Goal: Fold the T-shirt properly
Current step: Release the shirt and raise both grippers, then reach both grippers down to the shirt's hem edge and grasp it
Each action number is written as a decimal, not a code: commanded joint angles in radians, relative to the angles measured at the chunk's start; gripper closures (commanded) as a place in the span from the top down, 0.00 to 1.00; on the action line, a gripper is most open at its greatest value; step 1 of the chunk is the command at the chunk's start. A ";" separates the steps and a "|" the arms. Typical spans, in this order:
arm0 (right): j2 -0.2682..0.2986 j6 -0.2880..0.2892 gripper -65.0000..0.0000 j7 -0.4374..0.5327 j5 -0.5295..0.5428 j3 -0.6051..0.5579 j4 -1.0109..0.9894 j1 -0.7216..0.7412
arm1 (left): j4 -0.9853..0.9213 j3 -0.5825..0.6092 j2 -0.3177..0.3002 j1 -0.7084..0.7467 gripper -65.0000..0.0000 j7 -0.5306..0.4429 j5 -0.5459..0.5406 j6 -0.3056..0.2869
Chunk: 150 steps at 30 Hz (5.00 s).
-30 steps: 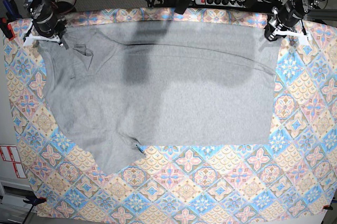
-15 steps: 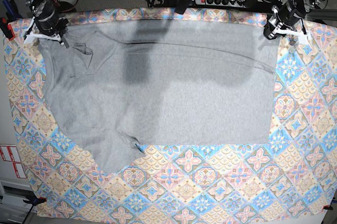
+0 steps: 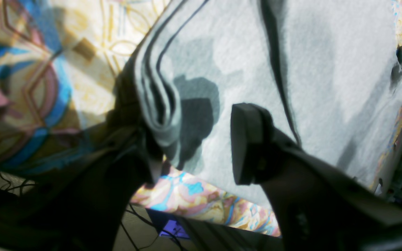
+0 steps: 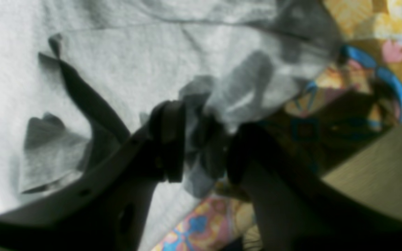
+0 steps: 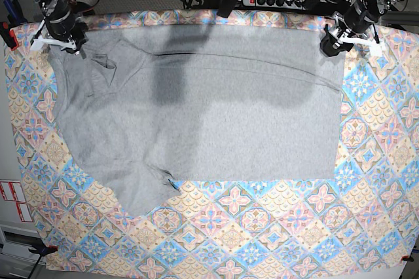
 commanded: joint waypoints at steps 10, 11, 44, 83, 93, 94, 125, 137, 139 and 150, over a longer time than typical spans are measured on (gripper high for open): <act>-0.009 -0.031 0.31 -0.018 -0.043 0.167 0.007 -0.020 | -0.007 -0.006 -0.009 0.035 0.51 0.028 0.064 0.048; -0.009 -0.031 0.31 -0.018 -0.043 0.167 0.008 -0.020 | -0.007 -0.012 -0.009 0.035 0.51 0.028 0.064 0.048; 0.140 -0.031 0.31 -0.063 -0.059 -0.154 0.134 0.290 | 0.177 -0.095 -0.079 -0.441 0.50 0.169 0.290 0.050; 0.155 -0.030 0.31 -0.056 -0.228 -0.299 -0.024 0.468 | -0.809 0.215 -0.052 -1.005 0.51 -0.390 0.590 0.055; 0.155 -0.030 0.31 -0.055 -0.226 -0.295 -0.022 0.437 | -0.811 0.215 -0.004 -0.972 0.50 -0.390 0.590 0.055; 0.155 -0.030 0.31 -0.055 -0.226 -0.295 -0.022 0.432 | -0.811 0.215 0.002 -0.970 0.50 -0.385 0.590 0.055; 0.260 -0.030 0.31 -0.024 -0.525 -0.303 -0.168 0.580 | -0.567 0.217 0.033 -0.797 0.00 -0.358 0.589 0.048; 0.412 -0.028 0.33 0.234 -0.524 -0.680 -0.599 0.732 | -0.473 0.215 0.028 -0.731 0.00 -0.358 0.583 0.048; 0.412 -0.028 0.41 0.269 -0.524 -0.718 -0.667 0.755 | -0.473 0.215 0.028 -0.731 0.00 -0.358 0.583 0.048; 0.412 -0.028 0.60 0.412 -0.524 -0.717 -0.800 0.788 | -0.473 0.215 0.028 -0.729 0.00 -0.358 0.583 0.048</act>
